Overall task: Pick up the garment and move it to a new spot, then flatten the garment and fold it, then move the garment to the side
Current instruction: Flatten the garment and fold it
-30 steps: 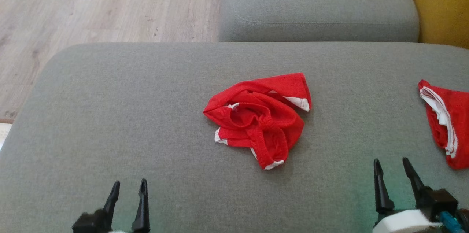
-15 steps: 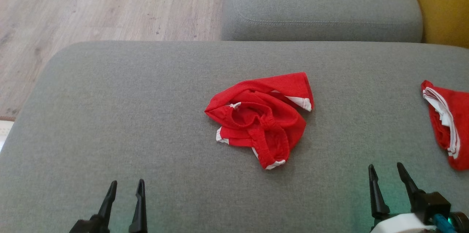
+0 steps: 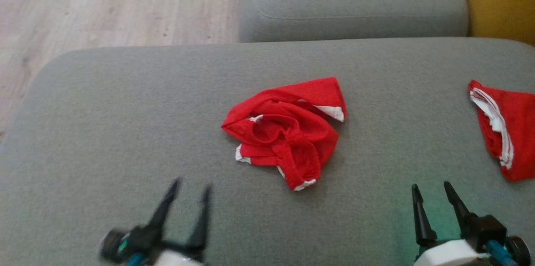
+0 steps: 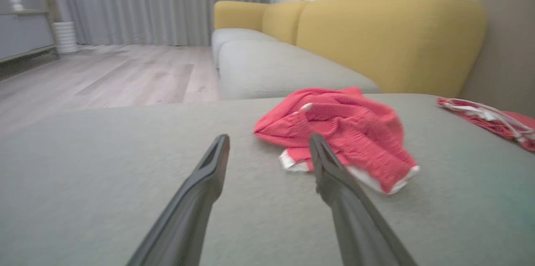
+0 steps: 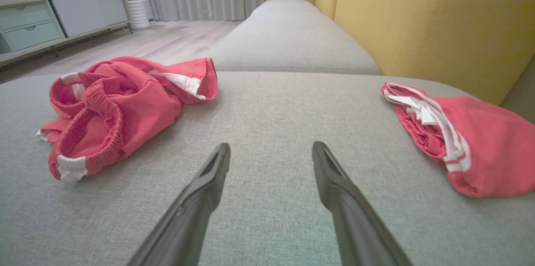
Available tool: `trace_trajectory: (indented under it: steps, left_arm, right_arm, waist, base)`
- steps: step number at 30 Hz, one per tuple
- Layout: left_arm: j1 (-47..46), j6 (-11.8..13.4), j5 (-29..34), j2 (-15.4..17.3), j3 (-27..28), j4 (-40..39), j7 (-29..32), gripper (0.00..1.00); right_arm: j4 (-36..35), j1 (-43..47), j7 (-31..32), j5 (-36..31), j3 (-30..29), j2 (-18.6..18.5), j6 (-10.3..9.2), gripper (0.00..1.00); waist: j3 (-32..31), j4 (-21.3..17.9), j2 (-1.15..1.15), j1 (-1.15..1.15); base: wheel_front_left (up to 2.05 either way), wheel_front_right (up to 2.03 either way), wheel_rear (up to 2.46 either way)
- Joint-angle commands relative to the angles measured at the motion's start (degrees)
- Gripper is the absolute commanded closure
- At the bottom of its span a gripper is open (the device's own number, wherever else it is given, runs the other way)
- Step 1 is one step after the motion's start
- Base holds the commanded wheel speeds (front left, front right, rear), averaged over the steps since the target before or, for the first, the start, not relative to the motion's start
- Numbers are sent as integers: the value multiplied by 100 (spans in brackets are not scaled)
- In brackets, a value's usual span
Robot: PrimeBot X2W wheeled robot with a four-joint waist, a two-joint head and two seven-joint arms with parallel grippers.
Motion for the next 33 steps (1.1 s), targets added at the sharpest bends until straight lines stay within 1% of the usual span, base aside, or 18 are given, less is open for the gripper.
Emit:
trace_trajectory:
  steps: [1,2,3,6,9,12,13,16,19,28,30,31,33]
  left_arm:
    - [-607,-72,121,-92,-174,-220,-71,0]
    - [-763,-90,166,-118,-418,-195,-71,0]
    - [-763,-90,166,-118,-418,-195,-71,0]
    - [-1286,-113,182,-187,-1138,-16,-41,0]
    - [-1834,-117,103,-187,-1915,331,164,0]
    - [-2250,-118,-87,-144,-2500,769,399,0]
    - [-2360,-118,-166,-119,-2620,909,435,0]
    - [-2599,-118,-289,-54,-2720,1387,587,0]
    - [-2712,-97,-367,-26,-2660,1829,766,0]
    - [-2875,79,-503,51,-2550,2632,1263,0]
    - [-2884,86,-581,35,-2526,2733,1432,57]
    - [-2885,73,-644,21,-2508,2749,1492,100]
    - [-2900,27,-831,-21,-2438,2665,1523,100]
  right_arm:
    - [-194,-312,-79,49,197,-43,39,0]
    - [-206,-339,-79,70,225,-43,39,0]
    - [-206,-339,-79,70,225,-43,39,0]
    - [-241,-447,-79,136,314,-43,39,0]
    - [-254,-562,-79,209,387,-43,39,0]
    - [-244,-648,-79,285,445,-43,39,0]
    - [-241,-667,-79,306,465,-43,39,0]
    - [-238,-704,-79,369,469,-43,39,0]
    - [-240,-711,-79,409,448,-43,39,0]
    - [-220,-698,-79,412,358,-43,39,0]
    - [-217,-703,-79,420,353,-43,39,0]
    - [-215,-702,-79,424,359,-43,39,0]
    - [-208,-694,-79,426,370,-43,39,0]
  waist:
    - [87,-172,0,0]
    - [116,-237,0,0]
    - [116,-237,0,0]
    - [272,-481,0,0]
    - [442,-748,0,0]
    - [566,-987,0,0]
    - [603,-1068,0,0]
    - [669,-1251,0,0]
    - [692,-1356,0,0]
    - [646,-1378,0,0]
    - [628,-1359,0,0]
    - [617,-1350,0,0]
    - [595,-1340,0,0]
  base:
    - [0,0,0]
    - [0,0,0]
    - [0,0,0]
    - [0,0,0]
    - [0,0,0]
    - [0,0,0]
    - [0,0,0]
    - [0,0,0]
    - [0,0,0]
    - [0,0,0]
    - [0,0,0]
    - [0,0,0]
    - [0,0,0]
